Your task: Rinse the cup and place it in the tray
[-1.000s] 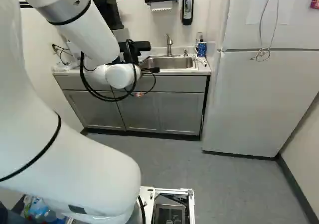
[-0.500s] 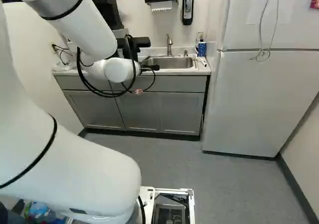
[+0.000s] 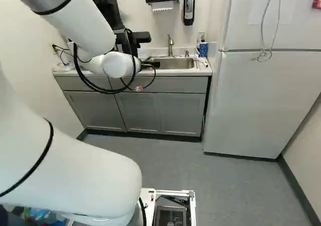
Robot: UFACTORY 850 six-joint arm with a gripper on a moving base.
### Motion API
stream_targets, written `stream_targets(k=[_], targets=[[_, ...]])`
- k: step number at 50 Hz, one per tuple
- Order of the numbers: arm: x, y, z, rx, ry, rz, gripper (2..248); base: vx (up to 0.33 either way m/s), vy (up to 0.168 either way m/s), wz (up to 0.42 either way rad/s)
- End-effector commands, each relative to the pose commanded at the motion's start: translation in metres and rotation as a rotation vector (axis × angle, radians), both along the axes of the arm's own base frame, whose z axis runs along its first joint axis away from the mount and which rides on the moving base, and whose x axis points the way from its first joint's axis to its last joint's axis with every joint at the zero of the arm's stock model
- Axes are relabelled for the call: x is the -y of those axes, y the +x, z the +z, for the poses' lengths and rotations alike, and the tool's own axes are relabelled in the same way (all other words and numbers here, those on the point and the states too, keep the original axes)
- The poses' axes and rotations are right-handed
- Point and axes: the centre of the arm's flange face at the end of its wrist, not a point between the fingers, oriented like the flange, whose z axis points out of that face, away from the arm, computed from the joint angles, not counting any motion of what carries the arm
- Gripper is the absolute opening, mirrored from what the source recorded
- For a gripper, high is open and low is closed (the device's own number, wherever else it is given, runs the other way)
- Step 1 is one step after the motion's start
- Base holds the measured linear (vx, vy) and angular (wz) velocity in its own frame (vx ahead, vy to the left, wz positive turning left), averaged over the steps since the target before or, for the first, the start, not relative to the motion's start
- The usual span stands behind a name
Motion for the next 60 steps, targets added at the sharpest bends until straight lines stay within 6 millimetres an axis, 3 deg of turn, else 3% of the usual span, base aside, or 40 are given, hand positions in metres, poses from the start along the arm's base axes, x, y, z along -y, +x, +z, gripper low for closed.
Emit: stream_targets(k=[60], targets=[[0.004,0.013,0.065,0.132,0.001,-0.011,247,0.0,0.0,0.0]])
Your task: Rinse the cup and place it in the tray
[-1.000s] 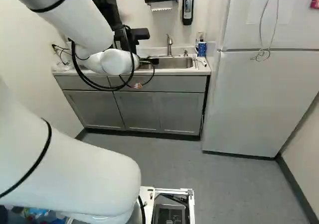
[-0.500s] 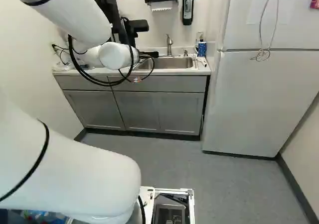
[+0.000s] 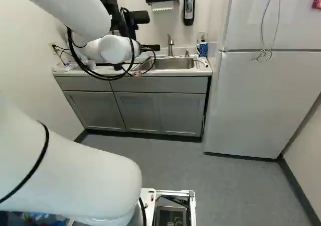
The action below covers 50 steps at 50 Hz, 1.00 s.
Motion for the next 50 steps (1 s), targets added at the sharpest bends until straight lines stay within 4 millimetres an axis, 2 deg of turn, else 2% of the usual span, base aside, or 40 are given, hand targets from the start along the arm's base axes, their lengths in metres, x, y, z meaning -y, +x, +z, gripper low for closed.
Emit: stream_targets(k=[50], targets=[[0.01,0.02,0.055,0.098,-0.001,-0.022,247,0.0,0.0,0.0]])
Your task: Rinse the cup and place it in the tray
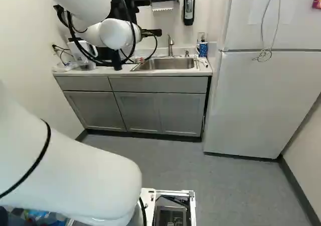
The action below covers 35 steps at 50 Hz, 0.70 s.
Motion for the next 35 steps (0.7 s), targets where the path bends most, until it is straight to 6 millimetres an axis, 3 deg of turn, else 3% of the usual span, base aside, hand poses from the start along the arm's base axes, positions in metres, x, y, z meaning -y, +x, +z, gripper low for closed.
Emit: stream_targets(k=[35], targets=[[0.005,0.009,0.025,-0.019,0.0,-0.01,247,0.0,0.0,0.0]])
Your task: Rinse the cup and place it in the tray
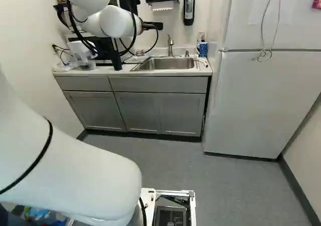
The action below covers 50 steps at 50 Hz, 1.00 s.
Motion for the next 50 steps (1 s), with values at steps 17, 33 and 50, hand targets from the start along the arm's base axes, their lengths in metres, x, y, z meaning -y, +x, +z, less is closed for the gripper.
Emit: stream_targets(k=[17,33,50], targets=[[0.0,0.0,0.0,0.0,0.0,0.0,247,0.0,0.0,0.0],[0.0,0.0,0.0,0.0,0.0,0.0,247,0.015,-0.009,-0.011],[0.0,0.0,0.0,0.0,0.0,0.0,247,0.053,-0.03,0.002]])
